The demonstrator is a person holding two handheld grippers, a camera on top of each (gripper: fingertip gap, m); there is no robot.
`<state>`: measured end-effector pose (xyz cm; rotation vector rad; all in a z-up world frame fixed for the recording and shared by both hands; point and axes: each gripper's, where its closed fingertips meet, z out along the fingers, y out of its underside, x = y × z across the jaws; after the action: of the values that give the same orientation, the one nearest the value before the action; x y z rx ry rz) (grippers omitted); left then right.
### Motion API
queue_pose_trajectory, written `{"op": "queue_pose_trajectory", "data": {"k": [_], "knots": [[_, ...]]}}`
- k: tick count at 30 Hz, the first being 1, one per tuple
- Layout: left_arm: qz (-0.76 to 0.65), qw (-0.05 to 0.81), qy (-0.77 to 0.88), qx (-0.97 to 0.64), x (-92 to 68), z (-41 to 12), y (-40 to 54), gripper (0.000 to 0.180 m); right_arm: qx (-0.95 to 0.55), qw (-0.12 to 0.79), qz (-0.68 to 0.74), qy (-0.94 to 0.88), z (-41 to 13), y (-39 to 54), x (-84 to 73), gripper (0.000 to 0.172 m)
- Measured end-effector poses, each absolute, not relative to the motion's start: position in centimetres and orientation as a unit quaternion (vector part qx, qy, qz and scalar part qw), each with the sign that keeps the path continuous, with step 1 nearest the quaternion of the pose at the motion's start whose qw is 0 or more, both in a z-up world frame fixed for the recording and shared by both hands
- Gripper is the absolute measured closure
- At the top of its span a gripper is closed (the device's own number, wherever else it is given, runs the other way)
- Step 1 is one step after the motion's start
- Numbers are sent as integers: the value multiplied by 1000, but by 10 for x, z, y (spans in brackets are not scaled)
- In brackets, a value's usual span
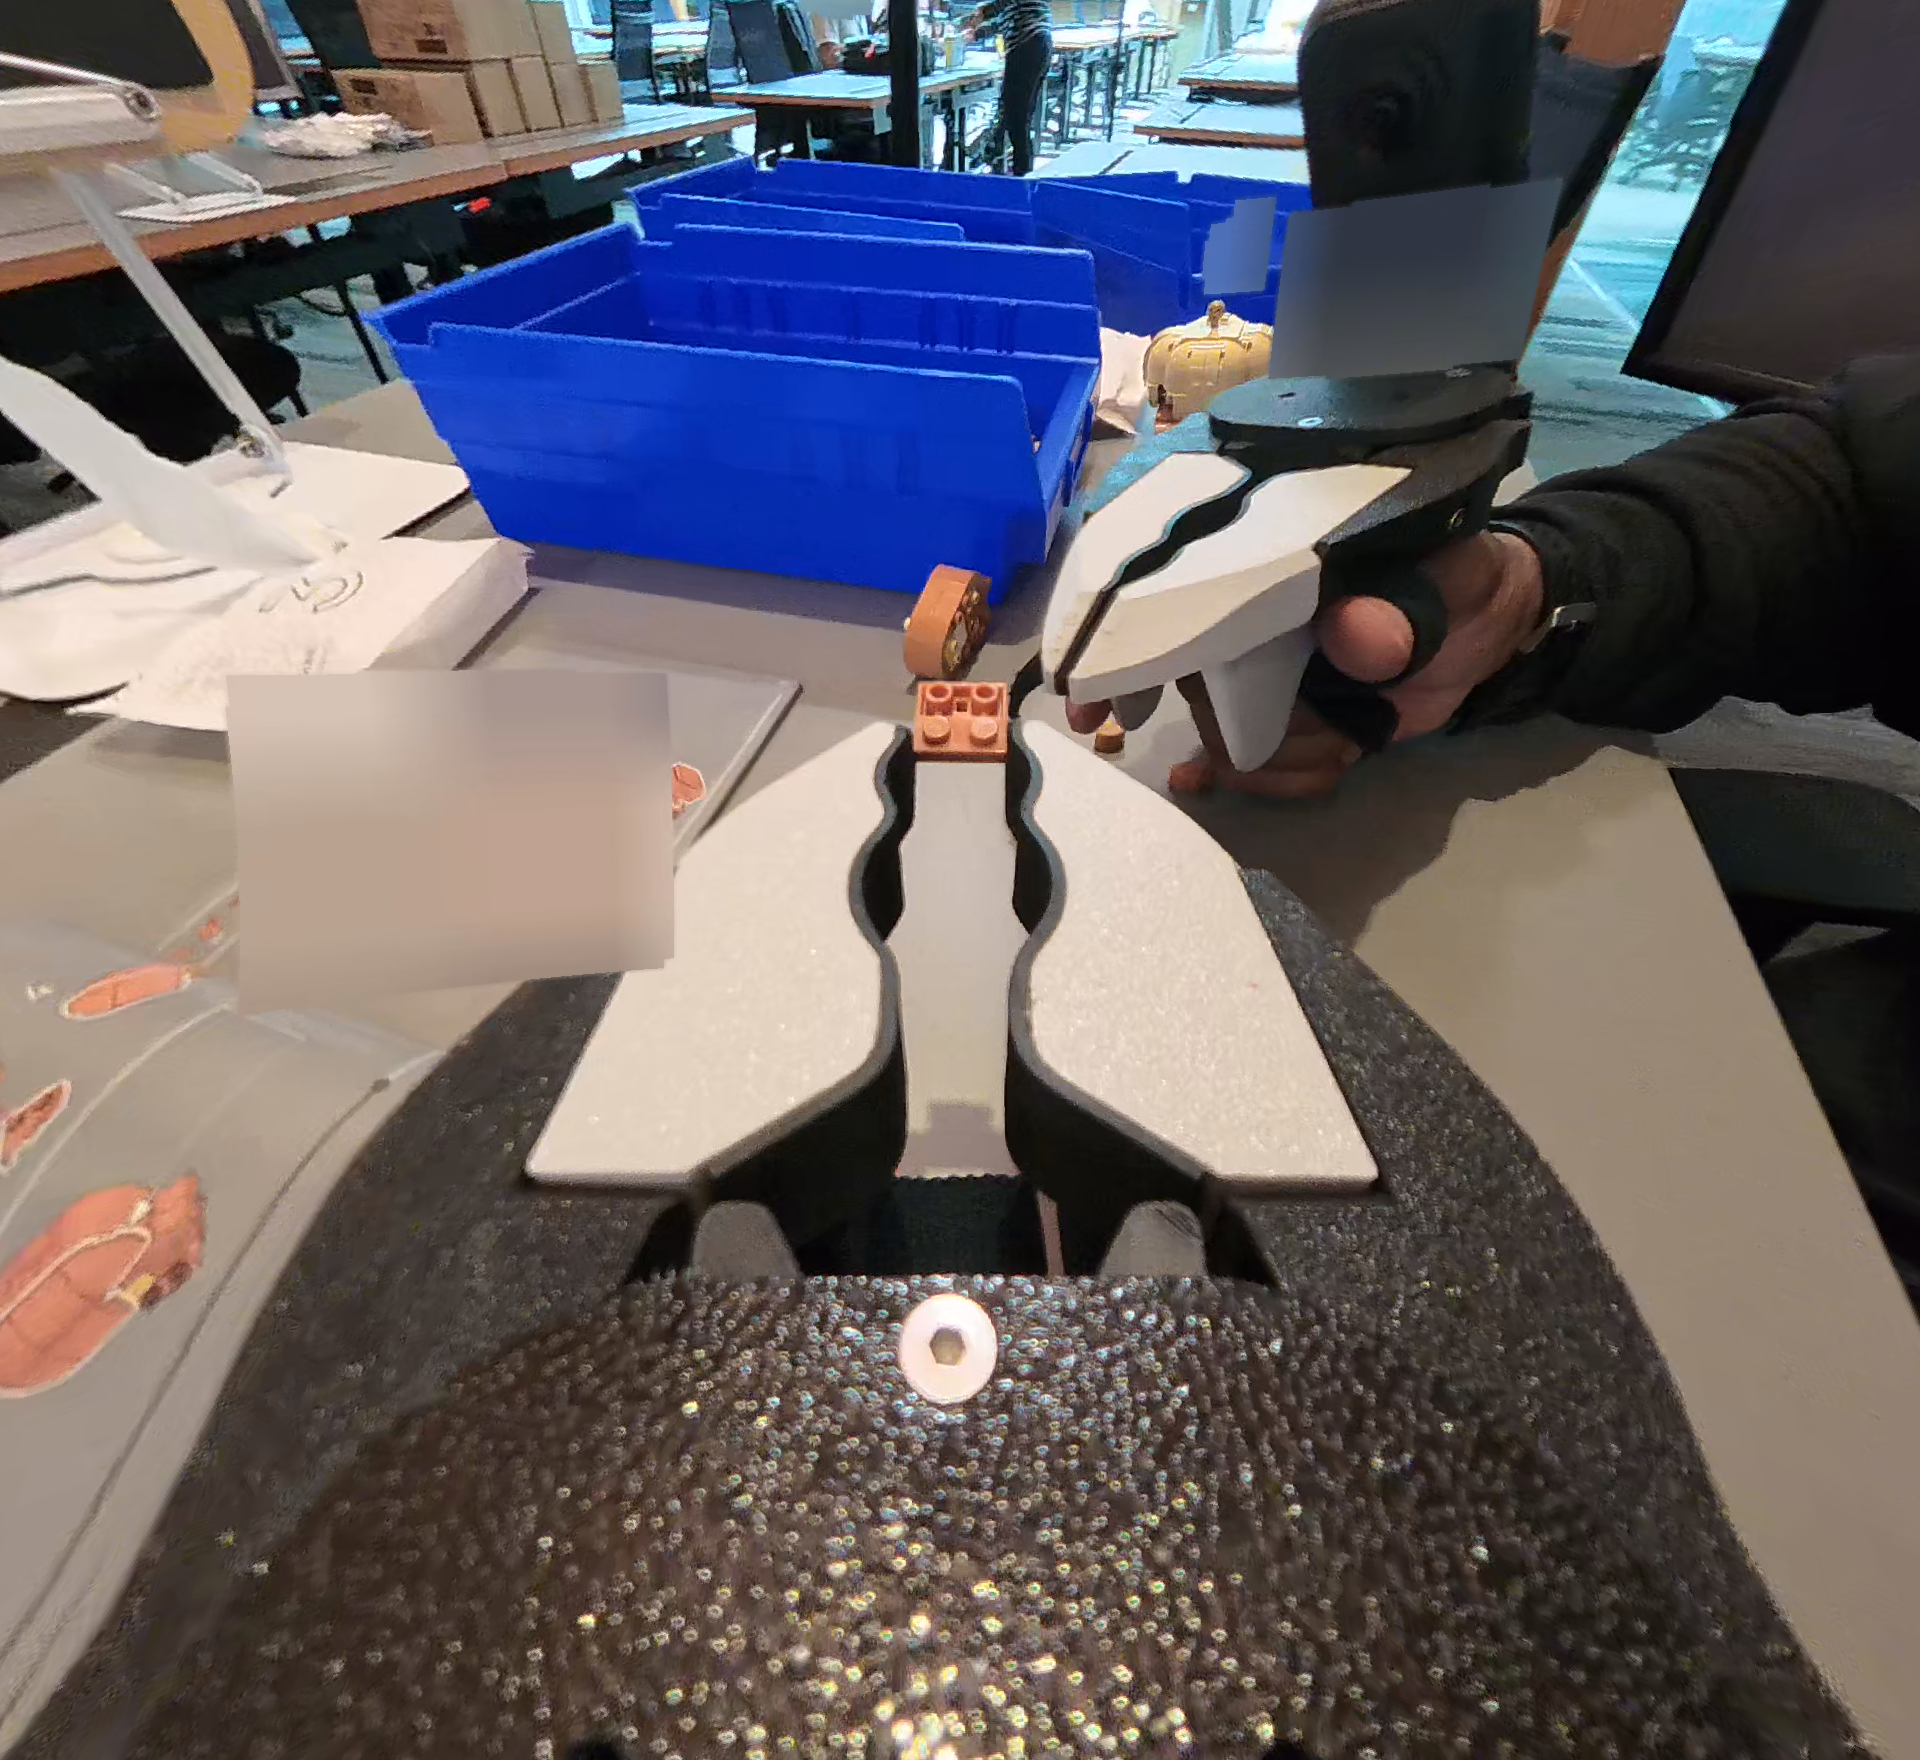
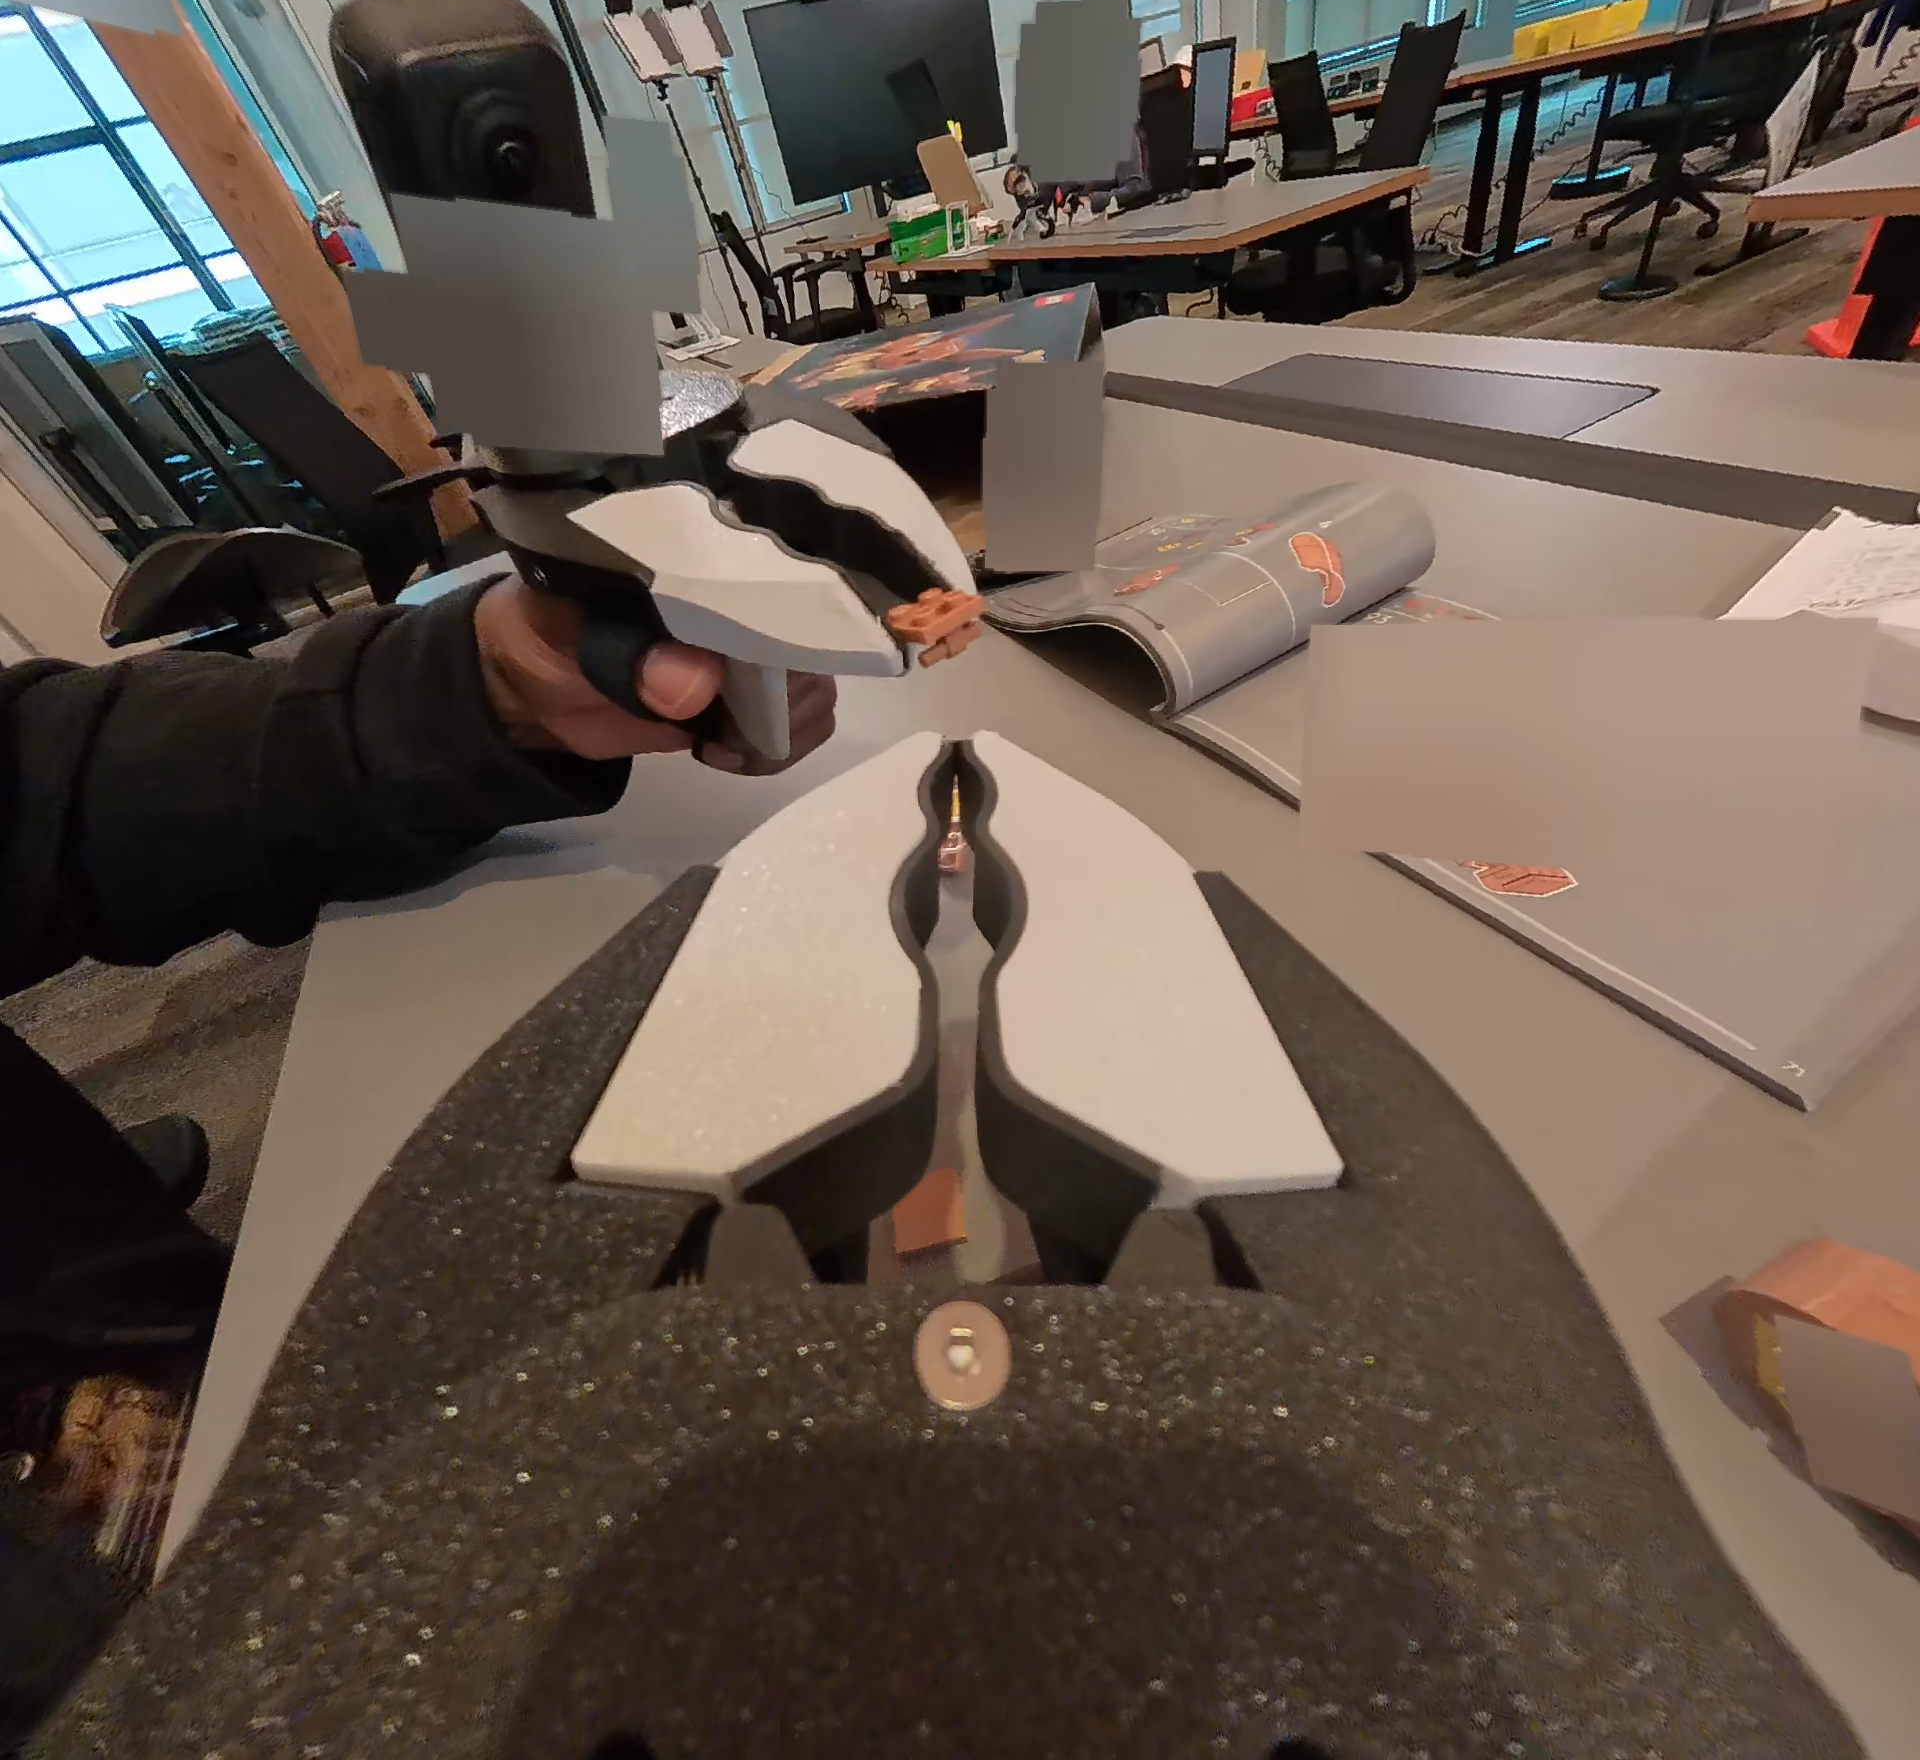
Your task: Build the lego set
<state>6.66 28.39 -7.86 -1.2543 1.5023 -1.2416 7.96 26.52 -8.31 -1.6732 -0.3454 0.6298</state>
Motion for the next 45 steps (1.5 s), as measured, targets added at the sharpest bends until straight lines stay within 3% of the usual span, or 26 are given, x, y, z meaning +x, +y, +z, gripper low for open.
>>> {"op": "queue_pose_trajectory", "data": {"k": [20, 33, 45], "knots": [[-530, 349, 584, -507, 59, -101, 288, 164, -717, 611, 316, -119, -83, 267, 93, 172], [-495, 398, 597, -490, 53, -97, 283, 164, -694, 663, 225, -168, -67, 258, 90, 172], [-507, 380, 600, -488, 53, -100, 275, 164, -702, 653, 238, -154, -70, 261, 97, 172]]}}
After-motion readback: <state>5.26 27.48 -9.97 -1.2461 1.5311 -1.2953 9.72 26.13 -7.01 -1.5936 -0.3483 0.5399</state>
